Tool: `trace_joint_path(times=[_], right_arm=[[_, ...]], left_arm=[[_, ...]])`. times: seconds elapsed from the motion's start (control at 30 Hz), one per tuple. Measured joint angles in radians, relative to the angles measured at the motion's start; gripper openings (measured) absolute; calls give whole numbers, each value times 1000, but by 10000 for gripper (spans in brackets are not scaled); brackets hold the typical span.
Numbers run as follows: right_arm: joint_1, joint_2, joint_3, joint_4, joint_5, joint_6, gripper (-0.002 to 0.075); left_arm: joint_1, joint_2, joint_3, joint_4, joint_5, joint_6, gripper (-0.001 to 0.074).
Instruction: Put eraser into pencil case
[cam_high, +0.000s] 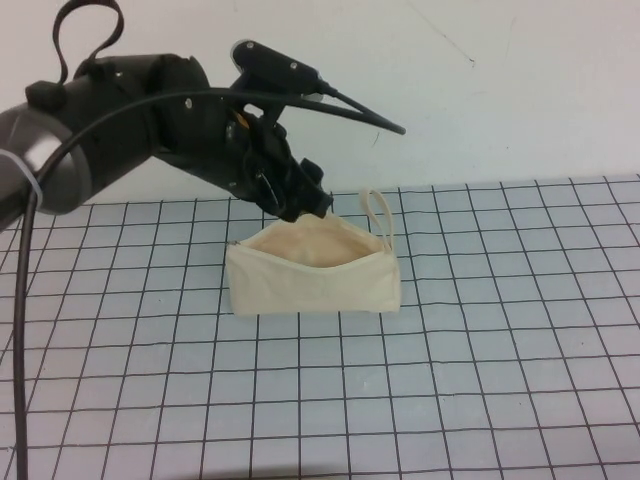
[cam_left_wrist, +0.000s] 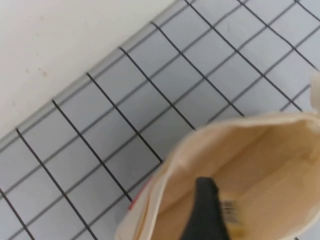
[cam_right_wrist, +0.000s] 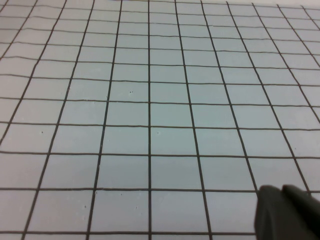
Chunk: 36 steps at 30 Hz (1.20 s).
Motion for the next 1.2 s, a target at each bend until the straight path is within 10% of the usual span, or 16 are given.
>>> trace_joint_path(times=[0.17,0.43,0.8,1.2], right_arm=[[0,0,0,0,0,0,0],[0,0,0,0,0,0,0],[0,0,0,0,0,0,0],[0,0,0,0,0,0,0]], left_arm=[[0,4,-58,28,-3,-6,435],[0,-117,-198,197,93,-161,31],[0,-502,-181,327,139,-274,0],[0,-998,410,359,66,-406,0]])
